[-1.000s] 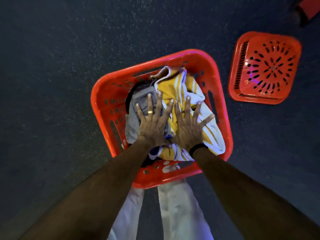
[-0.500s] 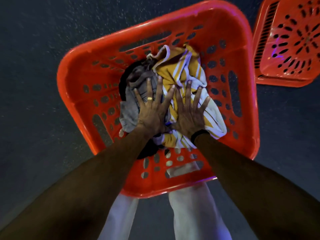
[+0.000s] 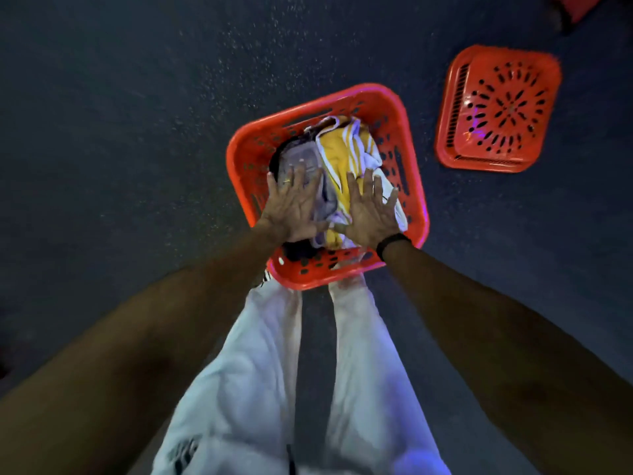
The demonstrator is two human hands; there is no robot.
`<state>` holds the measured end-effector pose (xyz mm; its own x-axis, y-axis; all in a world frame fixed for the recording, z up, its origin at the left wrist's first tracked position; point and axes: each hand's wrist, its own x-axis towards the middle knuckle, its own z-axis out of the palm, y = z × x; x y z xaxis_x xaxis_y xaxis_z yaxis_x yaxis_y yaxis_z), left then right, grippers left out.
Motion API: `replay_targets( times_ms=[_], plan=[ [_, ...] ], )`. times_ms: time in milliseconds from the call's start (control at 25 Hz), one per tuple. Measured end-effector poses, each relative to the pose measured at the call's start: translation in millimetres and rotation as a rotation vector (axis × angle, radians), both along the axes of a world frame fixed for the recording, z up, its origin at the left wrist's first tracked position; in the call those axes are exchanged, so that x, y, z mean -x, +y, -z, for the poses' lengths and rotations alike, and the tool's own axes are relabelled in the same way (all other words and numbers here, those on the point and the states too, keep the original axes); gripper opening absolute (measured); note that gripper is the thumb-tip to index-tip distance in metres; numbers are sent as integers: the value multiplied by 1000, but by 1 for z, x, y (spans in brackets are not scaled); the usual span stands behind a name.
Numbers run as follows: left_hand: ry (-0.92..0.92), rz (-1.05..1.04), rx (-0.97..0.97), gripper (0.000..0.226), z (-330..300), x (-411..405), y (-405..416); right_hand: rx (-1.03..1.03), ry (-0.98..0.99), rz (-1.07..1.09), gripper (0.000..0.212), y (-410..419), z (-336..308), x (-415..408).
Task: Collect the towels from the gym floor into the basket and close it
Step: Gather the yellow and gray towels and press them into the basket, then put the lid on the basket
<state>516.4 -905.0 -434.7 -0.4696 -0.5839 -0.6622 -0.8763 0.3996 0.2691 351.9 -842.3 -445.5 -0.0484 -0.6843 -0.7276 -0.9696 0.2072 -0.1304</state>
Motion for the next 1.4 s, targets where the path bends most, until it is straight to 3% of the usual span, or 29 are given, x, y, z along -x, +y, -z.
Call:
replay_targets(
  times_ms=[240,520,760,1160,1400],
  plan=[
    [57,-171,139,86,-158,-39,13,167,-144,275,87,3,-167,-19],
    [370,-417,73,56,-256,-33,27,376,-277,544,75,34,-257,-10],
    [399,-345,145,55,-292,41,53,472,-257,695,77,70,-296,63],
    [407,-180,174,62,-313,273,165,558,-192,711,75,201,-333,283],
    [333,-181,167,62,-312,335,164,538,-202,752,70,215,-334,377]
  ],
)
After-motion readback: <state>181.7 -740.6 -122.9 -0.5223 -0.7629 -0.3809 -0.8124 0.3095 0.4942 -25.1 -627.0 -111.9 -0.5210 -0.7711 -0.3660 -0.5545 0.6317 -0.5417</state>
